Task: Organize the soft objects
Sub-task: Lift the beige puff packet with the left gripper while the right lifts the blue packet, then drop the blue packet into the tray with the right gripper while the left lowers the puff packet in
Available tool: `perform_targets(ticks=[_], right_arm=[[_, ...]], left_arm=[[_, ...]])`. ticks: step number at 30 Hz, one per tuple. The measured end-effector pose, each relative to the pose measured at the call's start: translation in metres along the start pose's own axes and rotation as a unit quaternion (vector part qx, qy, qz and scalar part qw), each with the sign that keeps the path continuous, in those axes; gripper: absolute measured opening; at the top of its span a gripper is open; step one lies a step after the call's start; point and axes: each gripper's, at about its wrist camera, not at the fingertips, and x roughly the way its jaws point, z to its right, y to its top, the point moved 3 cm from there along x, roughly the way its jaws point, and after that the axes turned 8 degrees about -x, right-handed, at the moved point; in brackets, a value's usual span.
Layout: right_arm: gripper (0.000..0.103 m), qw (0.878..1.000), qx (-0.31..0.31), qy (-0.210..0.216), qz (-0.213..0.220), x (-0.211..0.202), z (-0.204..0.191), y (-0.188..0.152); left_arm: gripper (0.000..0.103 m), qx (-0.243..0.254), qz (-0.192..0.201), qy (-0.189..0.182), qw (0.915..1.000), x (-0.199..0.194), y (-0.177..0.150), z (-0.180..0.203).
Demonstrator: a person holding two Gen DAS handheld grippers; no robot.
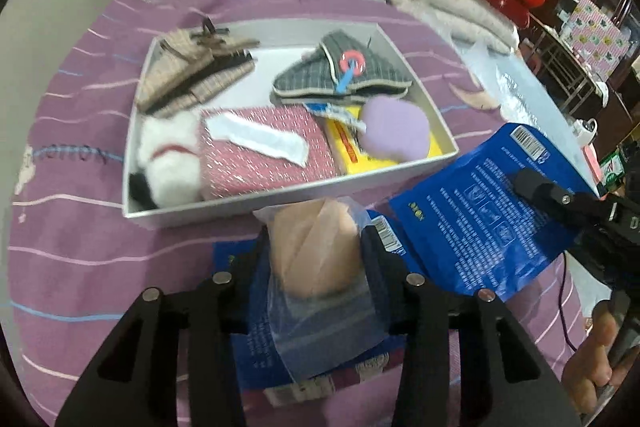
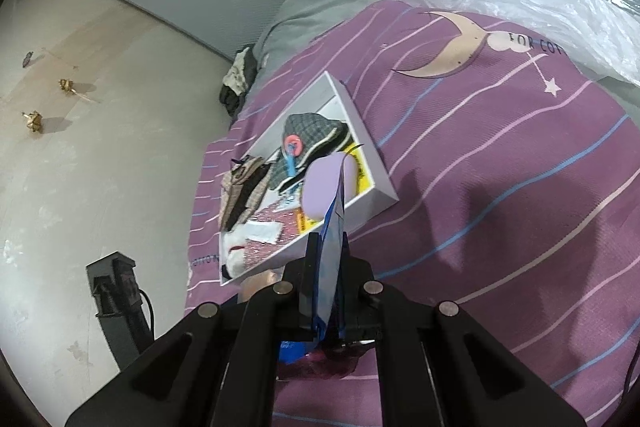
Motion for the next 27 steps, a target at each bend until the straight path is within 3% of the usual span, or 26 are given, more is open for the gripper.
perform_targets(ticks=[9, 17, 27], right_arm=[[0.004, 0.998, -0.011, 0.06, 0.018, 0.002, -0.027, 0.002], [0.004, 0.997, -0.032, 0.066, 0.023, 0.012, -0.057, 0.02], [0.001, 0.998, -0.046, 0.037, 0.007, 0.029, -0.073, 0.027]], left_arm=[[0.045, -0.015, 0.044, -0.001, 0.9989, -0.022, 0.011, -0.011], [0.045, -0.062, 0.057, -0.022, 0.9962, -0.028, 0.026, -0.04], [0.045, -0.072, 0.067, -0.035, 0.9946, -0.03, 0.031, -0.045]])
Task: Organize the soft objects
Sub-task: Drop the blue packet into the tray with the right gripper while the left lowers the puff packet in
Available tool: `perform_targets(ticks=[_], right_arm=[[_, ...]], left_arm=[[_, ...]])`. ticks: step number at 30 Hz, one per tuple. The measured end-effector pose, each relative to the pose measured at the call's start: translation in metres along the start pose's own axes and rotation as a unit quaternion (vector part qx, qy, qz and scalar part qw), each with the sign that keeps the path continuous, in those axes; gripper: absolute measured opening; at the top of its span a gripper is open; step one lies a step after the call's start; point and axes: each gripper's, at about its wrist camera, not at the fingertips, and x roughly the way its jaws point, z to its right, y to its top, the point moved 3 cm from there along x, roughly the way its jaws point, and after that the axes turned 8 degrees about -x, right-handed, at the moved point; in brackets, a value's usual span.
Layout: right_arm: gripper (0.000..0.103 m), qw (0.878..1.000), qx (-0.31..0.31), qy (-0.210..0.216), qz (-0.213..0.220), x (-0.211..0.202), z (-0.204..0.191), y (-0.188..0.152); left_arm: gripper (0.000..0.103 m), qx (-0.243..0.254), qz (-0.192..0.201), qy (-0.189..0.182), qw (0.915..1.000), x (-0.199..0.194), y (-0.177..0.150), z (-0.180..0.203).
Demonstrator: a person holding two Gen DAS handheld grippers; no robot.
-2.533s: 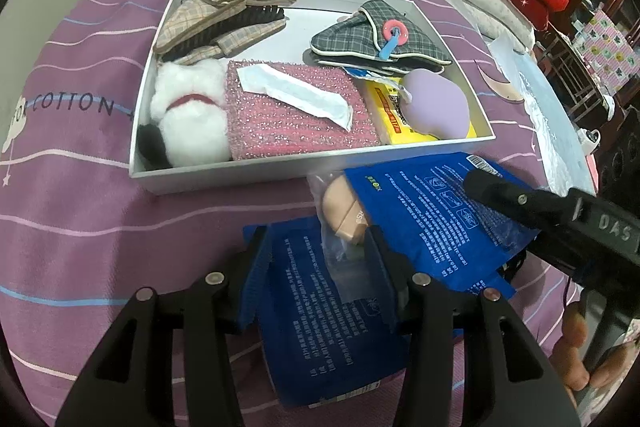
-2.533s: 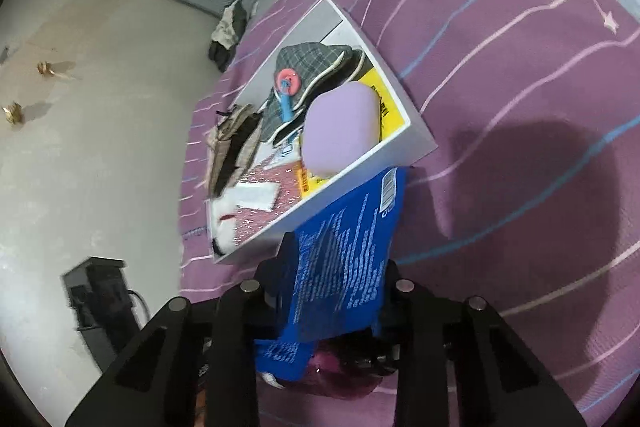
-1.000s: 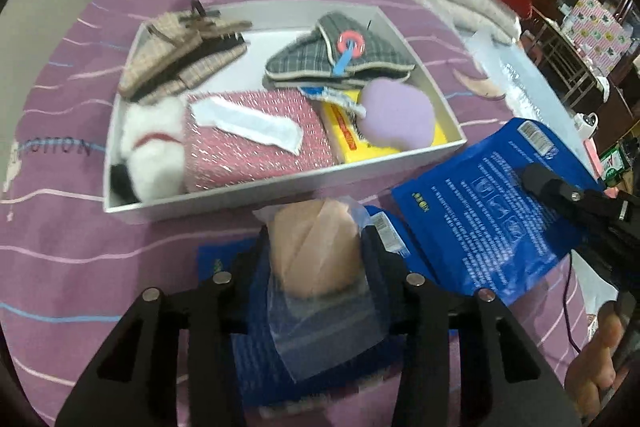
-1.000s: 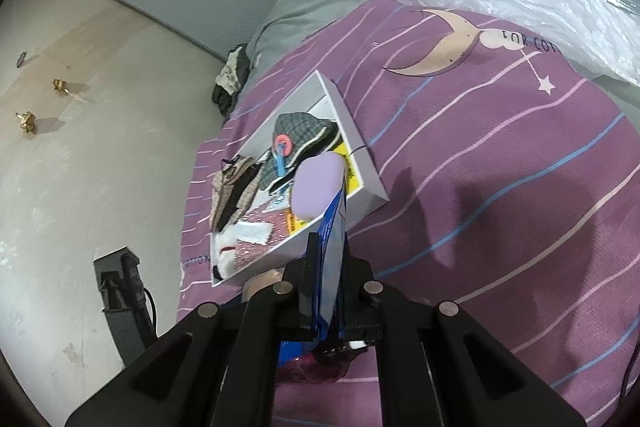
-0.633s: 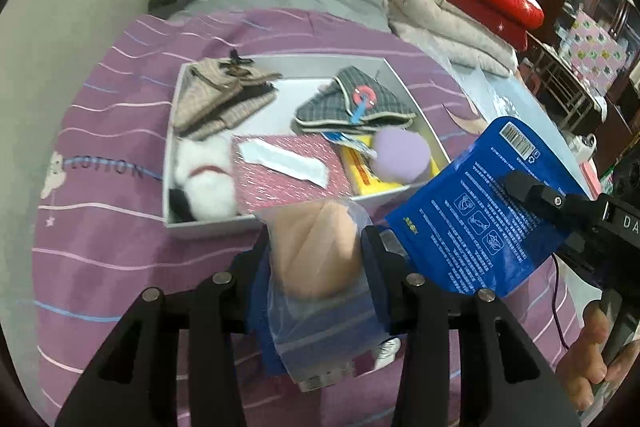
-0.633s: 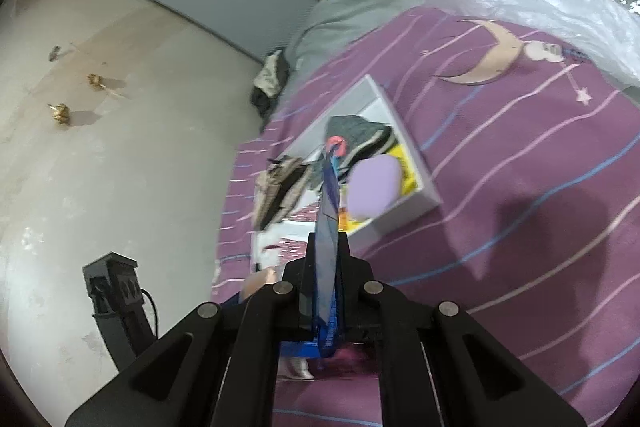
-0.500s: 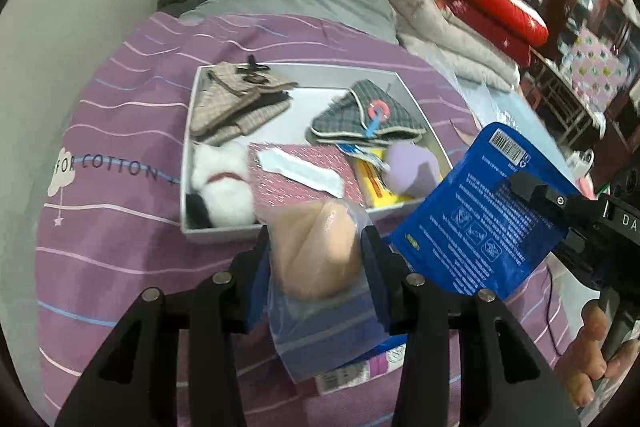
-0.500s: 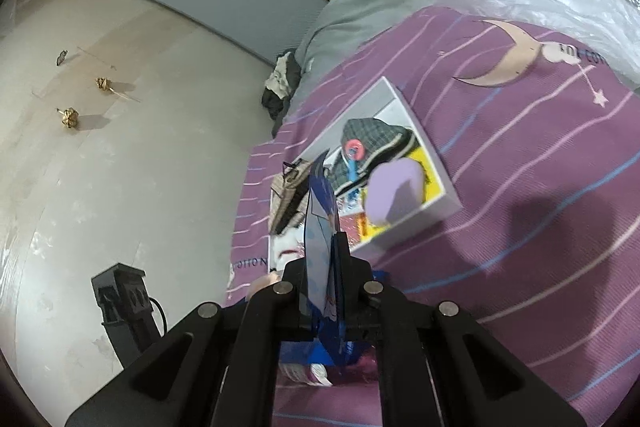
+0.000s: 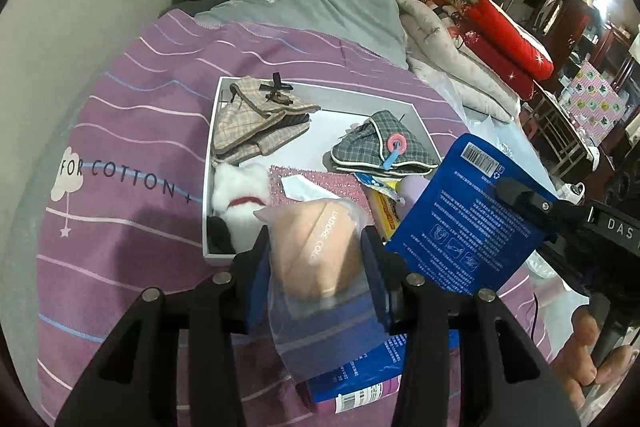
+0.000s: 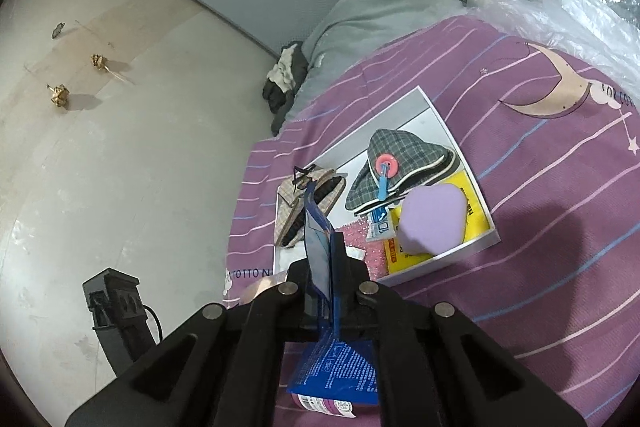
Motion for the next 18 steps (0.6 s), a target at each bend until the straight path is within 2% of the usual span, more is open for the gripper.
perform_targets(ticks=[4, 10, 14, 18], right_arm=[[0.001, 1.0, -0.008, -0.008, 0.01, -0.005, -0.007, 0.011], [0.001, 0.999, -0.008, 0.009, 0.029, 0.0, -0.023, 0.044], [0.001, 0.999, 0.008, 0.032, 0.026, 0.025, -0.028, 0.061], [0.001, 0.999, 0.026, 0.037, 0.01, 0.061, -0.028, 0.065]], left_arm=[[0.045, -0.003, -0.001, -0.005, 1.0, 0.001, 0.006, -0.003], [0.045, -0.008, -0.013, -0.005, 0.9999, 0.016, 0.015, -0.007], [0.045, -0.01, -0.02, -0.003, 0.9997, 0.03, 0.02, -0.007], [0.045, -0.005, -0.025, 0.005, 0.9997, 0.043, 0.022, -0.008]])
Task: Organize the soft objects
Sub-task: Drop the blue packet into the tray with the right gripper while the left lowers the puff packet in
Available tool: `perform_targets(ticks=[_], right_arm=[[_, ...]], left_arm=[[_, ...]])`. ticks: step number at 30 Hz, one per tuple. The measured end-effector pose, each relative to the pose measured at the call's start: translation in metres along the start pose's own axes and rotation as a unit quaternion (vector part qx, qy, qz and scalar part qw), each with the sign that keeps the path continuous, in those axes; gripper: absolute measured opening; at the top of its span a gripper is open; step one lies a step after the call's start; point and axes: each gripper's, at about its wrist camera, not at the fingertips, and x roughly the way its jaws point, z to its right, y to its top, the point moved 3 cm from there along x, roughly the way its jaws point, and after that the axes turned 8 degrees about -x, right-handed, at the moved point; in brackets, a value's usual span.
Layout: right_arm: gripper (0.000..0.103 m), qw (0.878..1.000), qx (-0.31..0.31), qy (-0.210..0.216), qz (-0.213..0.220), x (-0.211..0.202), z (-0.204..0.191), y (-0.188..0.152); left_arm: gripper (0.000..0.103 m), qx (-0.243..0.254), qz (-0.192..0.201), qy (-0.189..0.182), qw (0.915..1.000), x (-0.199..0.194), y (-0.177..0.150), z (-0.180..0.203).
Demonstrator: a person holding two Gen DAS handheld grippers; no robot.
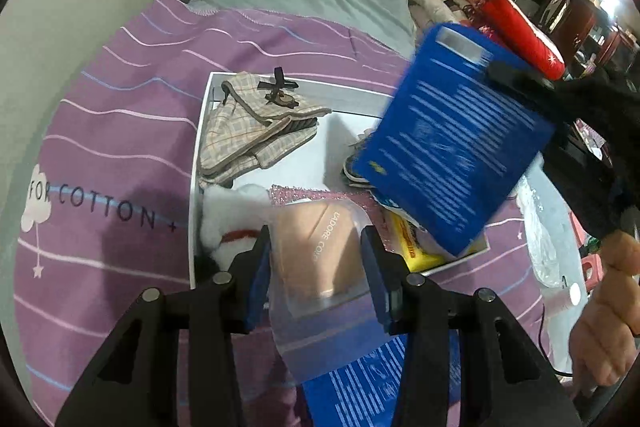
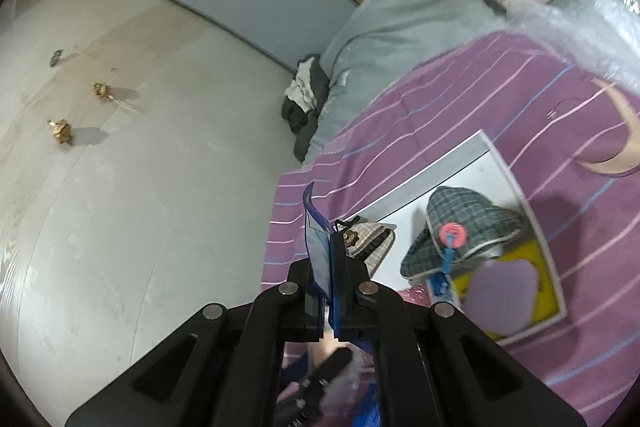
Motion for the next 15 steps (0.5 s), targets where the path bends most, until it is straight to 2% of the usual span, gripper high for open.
perform_targets(ticks=[3, 6, 10, 13, 15], right_arm=[[0.001, 1.0, 0.021, 0.015, -0.012, 0.026, 0.01, 0.002], [0.001, 0.999, 0.038, 0.007, -0.028, 0.05, 0.028, 0.006], [0.001, 0.998, 0.034, -0.043, -0.034, 0.067, 0.056, 0.009], [0.001, 0.994, 0.001, -0.098, -0.042, 0.075, 0.07, 0.011], [0.005, 0.991, -0.025, -0.124, -0.047, 0.078, 0.073, 0.01]], left_arm=[[0.045, 0.0, -0.001, 0.005, 1.0, 0.008, 0.003, -0.001], [0.044, -0.003, -0.004, 0.009, 0.9999, 0.019, 0.007, -0.003], [0.044, -0.001, -0.016, 0.007, 0.9998, 0.036, 0.004, -0.003], [0.044, 0.002, -0.016, 0.014, 0.9998, 0.045, 0.0, -0.003], [0.044, 0.006, -0.007, 0.019, 0.9998, 0.046, 0.0, -0.002]])
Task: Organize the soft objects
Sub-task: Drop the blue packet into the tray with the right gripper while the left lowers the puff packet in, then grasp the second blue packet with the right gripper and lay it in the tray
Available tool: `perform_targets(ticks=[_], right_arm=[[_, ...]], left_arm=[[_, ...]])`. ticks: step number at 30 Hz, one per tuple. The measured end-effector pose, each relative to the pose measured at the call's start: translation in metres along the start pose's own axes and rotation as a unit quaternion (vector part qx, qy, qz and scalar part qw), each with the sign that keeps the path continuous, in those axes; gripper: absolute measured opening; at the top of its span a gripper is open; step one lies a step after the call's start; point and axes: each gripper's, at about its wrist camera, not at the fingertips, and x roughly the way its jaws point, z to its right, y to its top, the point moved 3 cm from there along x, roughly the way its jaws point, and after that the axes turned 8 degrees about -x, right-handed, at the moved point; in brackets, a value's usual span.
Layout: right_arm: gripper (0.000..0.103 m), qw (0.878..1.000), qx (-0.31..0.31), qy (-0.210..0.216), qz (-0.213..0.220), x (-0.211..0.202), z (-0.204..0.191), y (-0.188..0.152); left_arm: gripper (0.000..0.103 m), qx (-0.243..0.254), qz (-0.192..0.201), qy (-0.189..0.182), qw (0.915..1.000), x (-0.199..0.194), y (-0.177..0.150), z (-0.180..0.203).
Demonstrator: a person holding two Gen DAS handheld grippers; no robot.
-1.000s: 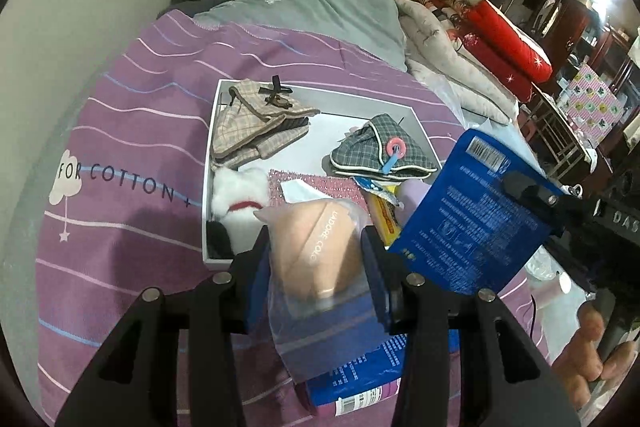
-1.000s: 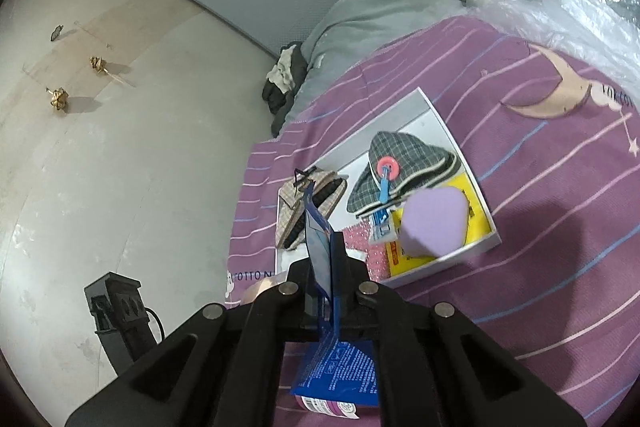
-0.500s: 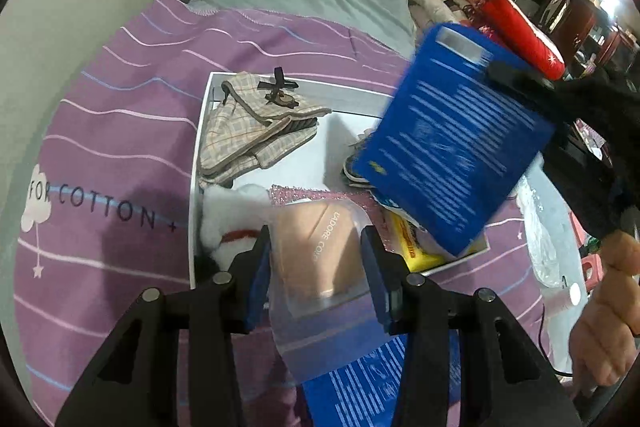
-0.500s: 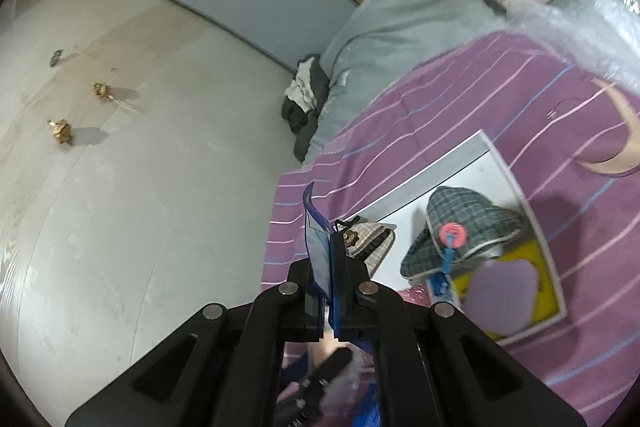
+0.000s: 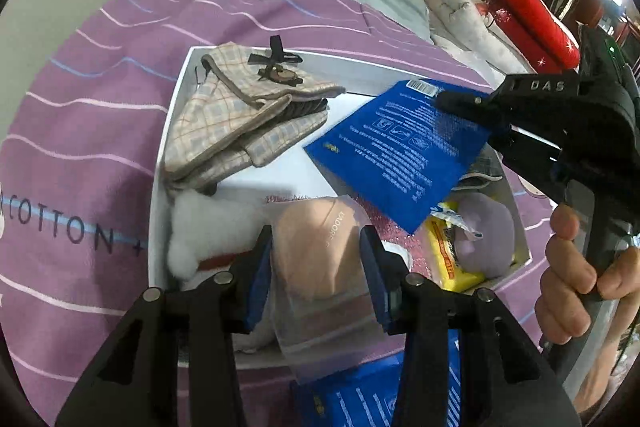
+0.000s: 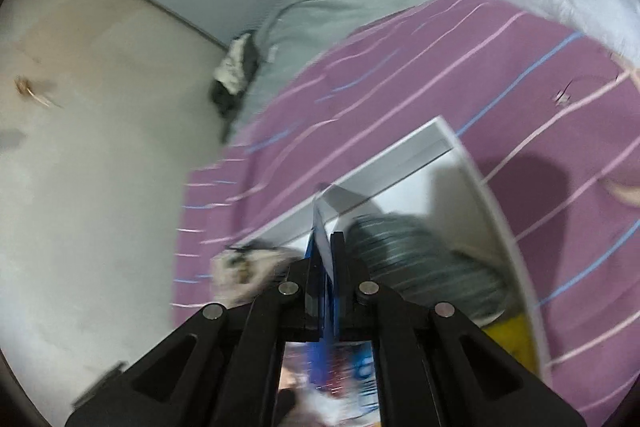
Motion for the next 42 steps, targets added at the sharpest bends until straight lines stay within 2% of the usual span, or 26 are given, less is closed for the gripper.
perform_targets(ticks=[2, 3, 4, 5, 6, 7, 8, 11, 16, 18, 21, 23, 25, 26, 28, 30, 32, 33, 35, 36, 38, 41, 42], right_arm=[[0.007, 1.0, -0.016, -0.008, -0.002, 0.001, 0.0, -0.001], [0.015, 1.0, -0.024, -0.012, -0.006, 0.0, -0.001, -0.002], [0.031, 0.999, -0.031, -0.021, -0.009, -0.002, -0.001, -0.004], [0.04, 0.999, -0.039, -0.03, -0.007, -0.006, -0.001, -0.006], [0.058, 0.998, -0.046, -0.04, -0.001, -0.011, -0.001, -0.007], [0.068, 0.997, -0.056, -0.055, 0.013, -0.017, -0.002, -0.008], [0.07, 0.995, -0.068, -0.069, 0.024, -0.025, -0.003, -0.01], [0.073, 0.989, -0.109, -0.098, 0.03, -0.041, -0.008, -0.017], [0.077, 0.986, -0.133, -0.098, 0.024, -0.065, -0.017, -0.038], [0.078, 0.98, -0.158, -0.113, 0.036, -0.075, -0.024, -0.046], [0.08, 0.97, -0.193, -0.14, 0.056, -0.094, -0.032, -0.061], [0.08, 0.962, -0.194, -0.172, 0.083, -0.111, -0.031, -0.072], [0.08, 0.959, -0.188, -0.178, 0.112, -0.13, -0.029, -0.08], [0.08, 0.96, -0.181, -0.174, 0.124, -0.138, -0.028, -0.082], [0.081, 0.963, -0.142, -0.181, 0.141, -0.155, -0.023, -0.081], [0.081, 0.959, -0.1, -0.208, 0.164, -0.172, -0.021, -0.075], [0.081, 0.951, -0.124, -0.236, 0.158, -0.18, -0.03, -0.066], [0.081, 0.942, -0.152, -0.258, 0.149, -0.183, -0.038, -0.064], [0.082, 0.937, -0.181, -0.268, 0.13, -0.185, -0.045, -0.07], [0.084, 0.941, -0.184, -0.259, 0.113, -0.183, -0.046, -0.075], [0.084, 0.966, -0.164, -0.193, 0.056, -0.173, -0.041, -0.094], [0.081, 0.991, -0.073, -0.109, 0.002, -0.156, -0.018, -0.129], [0.079, 0.995, -0.046, -0.083, -0.013, -0.149, -0.011, -0.137]], left_arm=[[0.047, 0.001, 0.006, 0.002, 1.0, -0.002, -0.001, 0.001], [0.05, 0.0, 0.004, 0.0, 1.0, -0.002, -0.001, 0.001], [0.054, -0.003, 0.002, -0.004, 1.0, -0.003, -0.002, 0.0], [0.056, -0.01, 0.001, -0.012, 0.9999, -0.005, -0.002, -0.001], [0.06, -0.018, 0.0, -0.023, 0.9996, -0.007, -0.002, -0.003], [0.065, -0.027, 0.001, -0.033, 0.9991, -0.01, -0.002, -0.005], [0.067, -0.034, 0.003, -0.04, 0.9986, -0.013, -0.002, -0.006], [0.07, -0.043, 0.009, -0.043, 0.9981, -0.021, -0.001, -0.004], [0.07, -0.015, 0.025, 0.004, 0.9996, -0.032, -0.006, 0.005], [0.07, -0.004, 0.032, 0.018, 0.9993, -0.037, -0.01, 0.007], [0.07, 0.004, 0.043, 0.015, 0.999, -0.049, -0.014, 0.009], [0.07, 0.006, 0.053, 0.02, 0.9984, -0.06, -0.018, 0.007], [0.07, 0.015, 0.062, 0.03, 0.9975, -0.071, -0.02, 0.006], [0.069, 0.018, 0.069, 0.036, 0.9968, -0.078, -0.019, 0.006], [0.056, 0.015, 0.087, 0.047, 0.995, -0.094, -0.015, 0.007], [0.055, 0.015, 0.091, 0.04, 0.995, -0.108, -0.01, 0.007], [0.053, 0.009, 0.085, 0.029, 0.9959, -0.118, -0.006, 0.005], [0.05, 0.0, 0.078, 0.025, 0.9967, -0.121, -0.005, 0.003], [0.046, -0.014, 0.059, 0.008, 0.9981, -0.121, -0.007, 0.0], [0.042, -0.023, 0.044, -0.005, 0.9988, -0.119, -0.011, -0.003], [0.036, -0.034, 0.02, -0.019, 0.999, -0.111, -0.023, -0.007], [0.033, -0.044, -0.014, -0.026, 0.9986, -0.098, -0.045, -0.016], [0.033, -0.047, -0.023, -0.027, 0.9983, -0.094, -0.052, -0.019]])
